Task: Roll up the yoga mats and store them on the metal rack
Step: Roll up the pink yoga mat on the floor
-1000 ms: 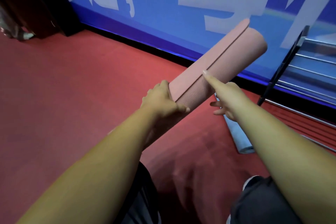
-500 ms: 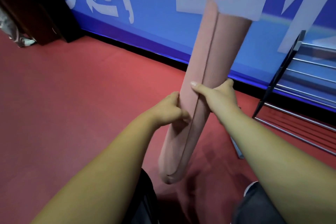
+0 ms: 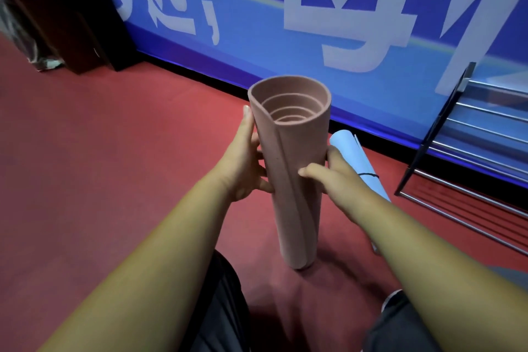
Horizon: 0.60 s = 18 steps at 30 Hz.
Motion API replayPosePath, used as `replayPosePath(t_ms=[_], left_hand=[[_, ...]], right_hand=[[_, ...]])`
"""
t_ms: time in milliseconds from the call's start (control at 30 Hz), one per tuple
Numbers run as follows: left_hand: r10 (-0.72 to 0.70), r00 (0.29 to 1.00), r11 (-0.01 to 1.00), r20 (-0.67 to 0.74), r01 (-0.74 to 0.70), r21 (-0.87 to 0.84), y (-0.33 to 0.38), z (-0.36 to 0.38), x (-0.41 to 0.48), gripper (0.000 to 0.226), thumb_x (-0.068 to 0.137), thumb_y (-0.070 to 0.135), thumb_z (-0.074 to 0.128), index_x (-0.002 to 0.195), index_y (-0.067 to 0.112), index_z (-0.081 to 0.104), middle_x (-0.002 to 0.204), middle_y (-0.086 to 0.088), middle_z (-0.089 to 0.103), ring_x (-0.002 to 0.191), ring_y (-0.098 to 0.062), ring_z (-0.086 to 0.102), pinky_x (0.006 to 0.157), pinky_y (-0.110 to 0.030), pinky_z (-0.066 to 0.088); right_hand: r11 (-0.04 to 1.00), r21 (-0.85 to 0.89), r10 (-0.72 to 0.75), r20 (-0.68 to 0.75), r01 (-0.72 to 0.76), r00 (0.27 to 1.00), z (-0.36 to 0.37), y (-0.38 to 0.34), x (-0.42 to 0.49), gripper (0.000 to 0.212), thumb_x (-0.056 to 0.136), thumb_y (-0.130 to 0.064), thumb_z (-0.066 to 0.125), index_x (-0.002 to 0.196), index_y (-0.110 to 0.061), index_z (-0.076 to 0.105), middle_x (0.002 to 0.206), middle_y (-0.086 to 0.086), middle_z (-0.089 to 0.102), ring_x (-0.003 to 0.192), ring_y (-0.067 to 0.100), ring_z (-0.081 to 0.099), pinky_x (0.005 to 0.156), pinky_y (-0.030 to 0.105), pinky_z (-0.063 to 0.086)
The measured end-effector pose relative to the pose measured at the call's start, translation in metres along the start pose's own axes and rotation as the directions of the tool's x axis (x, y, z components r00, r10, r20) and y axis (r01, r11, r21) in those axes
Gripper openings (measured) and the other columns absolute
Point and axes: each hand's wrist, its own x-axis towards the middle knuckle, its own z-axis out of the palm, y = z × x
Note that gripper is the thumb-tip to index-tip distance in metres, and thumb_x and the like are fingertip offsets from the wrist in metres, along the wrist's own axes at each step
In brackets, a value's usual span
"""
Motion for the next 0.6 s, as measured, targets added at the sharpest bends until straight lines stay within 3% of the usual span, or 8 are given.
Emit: replayPosePath(t_ms=[67, 133, 233, 367, 467, 533, 600], left_hand=[[-0.010, 1.000, 1.000, -0.012, 0.010, 0.003, 0.009, 0.000, -0.010, 0.111, 0.081, 0.103, 0.026, 0.123, 0.016, 0.080, 0.129, -0.026, 0.069, 0.106, -0.050, 0.070, 0.095, -0.078, 0.049], [-0.012, 0.999, 0.998, -0.040, 0.015, 0.060, 0.025, 0.001, -0.020, 0.107, 0.083, 0.101, 0.024, 0.120, 0.018, 0.081, 0.129, -0.026, 0.071, 0.112, -0.055, 0.069, 0.092, -0.079, 0.051], [-0.022, 0.997, 0.978, -0.077, 0.037, 0.206, 0.054, 0.003, -0.030, 0.101, 0.092, 0.094, 0.021, 0.121, 0.018, 0.079, 0.123, -0.026, 0.073, 0.101, -0.049, 0.072, 0.083, -0.071, 0.059], [-0.142, 0.989, 0.910, -0.033, 0.144, 0.389, 0.089, 0.019, -0.037, 0.101, 0.101, 0.083, 0.016, 0.131, 0.002, 0.069, 0.112, -0.026, 0.078, 0.089, -0.046, 0.076, 0.076, -0.068, 0.059], [-0.129, 0.980, 0.871, -0.151, 0.185, 0.456, 0.091, 0.040, -0.029, 0.085, 0.104, 0.077, 0.022, 0.132, 0.007, 0.061, 0.111, -0.032, 0.075, 0.088, -0.057, 0.075, 0.070, -0.072, 0.058], [-0.056, 0.966, 0.802, -0.251, 0.193, 0.566, 0.084, 0.050, -0.017, 0.079, 0.106, 0.069, 0.020, 0.141, 0.010, 0.059, 0.133, -0.031, 0.067, 0.112, -0.054, 0.070, 0.090, -0.071, 0.056], [0.026, 0.956, 0.740, -0.293, 0.179, 0.649, 0.082, 0.060, -0.016, 0.069, 0.114, 0.053, 0.020, 0.153, 0.006, 0.051, 0.153, -0.026, 0.055, 0.138, -0.048, 0.055, 0.114, -0.061, 0.045]], right_hand=[[0.989, 0.134, -0.065, 0.014, 0.062, 0.998, -0.007, -0.019, -0.011, 0.071, 0.068, -0.038, 0.067, 0.138, -0.039, 0.060, 0.116, -0.017, 0.072, 0.113, 0.013, 0.067, 0.097, 0.045, 0.055], [0.957, 0.273, -0.109, 0.034, 0.096, 0.993, -0.015, -0.038, -0.021, 0.062, 0.077, -0.035, 0.056, 0.138, -0.040, 0.066, 0.123, -0.014, 0.072, 0.113, 0.015, 0.064, 0.091, 0.048, 0.054], [0.920, 0.379, -0.098, -0.029, 0.101, 0.995, -0.023, -0.061, -0.034, 0.050, 0.090, -0.055, 0.053, 0.128, -0.034, 0.077, 0.128, -0.008, 0.074, 0.114, 0.023, 0.068, 0.089, 0.054, 0.061], [0.970, 0.240, 0.067, -0.132, -0.034, 0.989, -0.017, -0.080, -0.030, 0.067, 0.084, -0.086, 0.053, 0.123, -0.038, 0.076, 0.116, -0.009, 0.079, 0.103, 0.025, 0.075, 0.072, 0.048, 0.061], [0.970, 0.161, 0.215, -0.205, -0.184, 0.955, -0.011, -0.092, -0.019, 0.072, 0.088, -0.086, 0.041, 0.120, -0.033, 0.075, 0.105, 0.000, 0.080, 0.088, 0.029, 0.074, 0.072, 0.043, 0.056], [0.978, 0.072, 0.210, -0.262, -0.198, 0.942, -0.008, -0.095, -0.014, 0.062, 0.102, -0.071, 0.037, 0.128, -0.026, 0.071, 0.093, 0.000, 0.069, 0.077, 0.025, 0.063, 0.065, 0.033, 0.045], [0.982, -0.047, 0.159, -0.300, -0.181, 0.940, -0.008, -0.097, -0.010, 0.053, 0.109, -0.059, 0.035, 0.131, -0.024, 0.069, 0.084, -0.003, 0.058, 0.071, 0.024, 0.055, 0.061, 0.032, 0.041]])
